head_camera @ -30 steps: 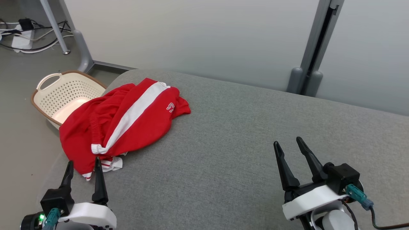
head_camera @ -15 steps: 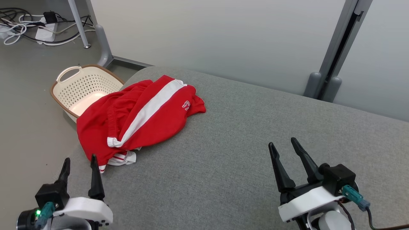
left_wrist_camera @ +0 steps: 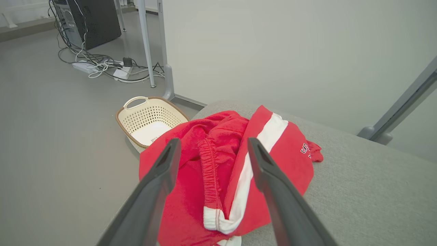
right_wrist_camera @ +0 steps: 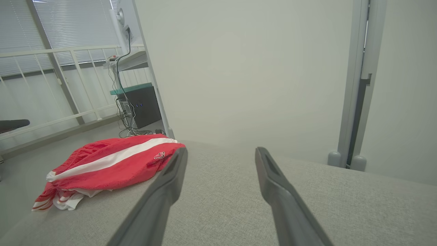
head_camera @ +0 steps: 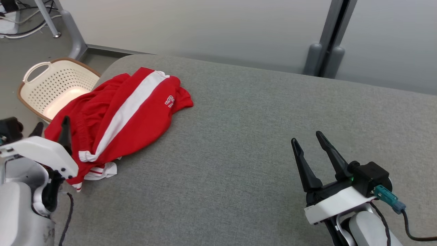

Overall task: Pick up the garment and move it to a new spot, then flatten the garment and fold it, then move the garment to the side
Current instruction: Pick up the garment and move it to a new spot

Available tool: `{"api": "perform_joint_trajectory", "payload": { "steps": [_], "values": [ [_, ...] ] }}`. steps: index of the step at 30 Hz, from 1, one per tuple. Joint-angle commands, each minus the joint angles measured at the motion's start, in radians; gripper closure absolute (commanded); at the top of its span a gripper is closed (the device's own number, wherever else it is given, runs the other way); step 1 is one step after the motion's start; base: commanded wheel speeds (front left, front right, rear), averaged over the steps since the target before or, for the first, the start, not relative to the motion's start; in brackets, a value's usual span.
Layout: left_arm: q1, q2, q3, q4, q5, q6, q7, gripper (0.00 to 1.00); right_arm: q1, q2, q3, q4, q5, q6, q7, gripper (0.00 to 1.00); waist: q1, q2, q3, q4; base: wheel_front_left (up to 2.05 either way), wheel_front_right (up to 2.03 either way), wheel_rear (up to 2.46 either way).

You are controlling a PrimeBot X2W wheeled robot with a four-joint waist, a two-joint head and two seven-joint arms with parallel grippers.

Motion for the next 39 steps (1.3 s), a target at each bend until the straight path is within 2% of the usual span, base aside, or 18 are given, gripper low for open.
{"api": "perform_joint_trajectory", "payload": {
  "steps": [1, 8, 14, 20, 21, 22, 23, 30, 35, 39],
  "values": [
    [-0.025, 0.007, 0.009, 0.01, -0.02, -0.006, 0.015, 0.0, -0.01, -0.007, 0.0, -0.004, 0.006, 0.0, -0.001, 0.0, 0.0, 0.0, 0.038, -0.039, 0.0, 0.0, 0.0],
    [-0.152, 0.086, 0.063, 0.152, -0.108, -0.014, 0.209, 0.0, -0.058, -0.039, 0.018, -0.019, 0.021, 0.0, -0.001, 0.0, 0.0, 0.0, 0.118, -0.136, 0.0, 0.0, 0.0],
    [-0.2, 0.143, 0.105, 0.285, -0.148, -0.001, 0.271, 0.0, -0.088, -0.055, 0.029, -0.026, 0.035, 0.0, -0.001, 0.0, 0.0, 0.0, 0.168, -0.207, 0.0, 0.0, 0.0],
    [-0.209, 0.17, 0.123, 0.385, -0.163, 0.01, 0.282, 0.0, -0.101, -0.06, 0.029, -0.029, 0.045, 0.0, -0.001, 0.0, 0.0, 0.0, 0.185, -0.243, 0.0, 0.0, 0.0],
    [-0.207, 0.172, 0.123, 0.394, -0.164, 0.008, 0.278, 0.07, -0.101, -0.06, 0.029, -0.029, 0.044, 0.0, -0.001, 0.0, 0.0, 0.0, 0.185, -0.245, 0.0, 0.0, 0.0],
    [-0.207, 0.174, 0.123, 0.401, -0.165, 0.005, 0.274, 0.65, -0.101, -0.059, 0.028, -0.029, 0.044, 0.0, -0.001, 0.0, 0.0, 0.0, 0.184, -0.247, 0.0, 0.0, 0.0],
    [-0.211, 0.18, 0.122, 0.407, -0.166, -0.001, 0.267, 1.0, -0.097, -0.058, 0.026, -0.027, 0.044, 0.0, -0.001, 0.0, 0.0, 0.0, 0.178, -0.247, 0.0, 0.0, 0.0],
    [-0.224, 0.207, 0.095, 0.379, -0.148, -0.035, 0.246, 1.0, -0.082, -0.037, 0.025, -0.017, 0.04, 0.0, -0.001, 0.0, 0.0, 0.0, 0.138, -0.237, 0.0, 0.0, 0.0],
    [-0.233, 0.214, 0.062, 0.308, -0.136, -0.064, 0.24, 1.0, -0.072, -0.018, 0.02, -0.011, 0.042, 0.0, -0.001, 0.0, 0.0, 0.0, 0.1, -0.242, 0.0, 0.0, 0.0],
    [-0.25, 0.228, 0.016, 0.192, -0.116, -0.086, 0.26, 1.0, -0.06, 0.004, 0.01, -0.007, 0.04, 0.0, -0.001, 0.0, 0.0, 0.0, 0.058, -0.265, 0.0, 0.0, 0.0]
  ]
}}
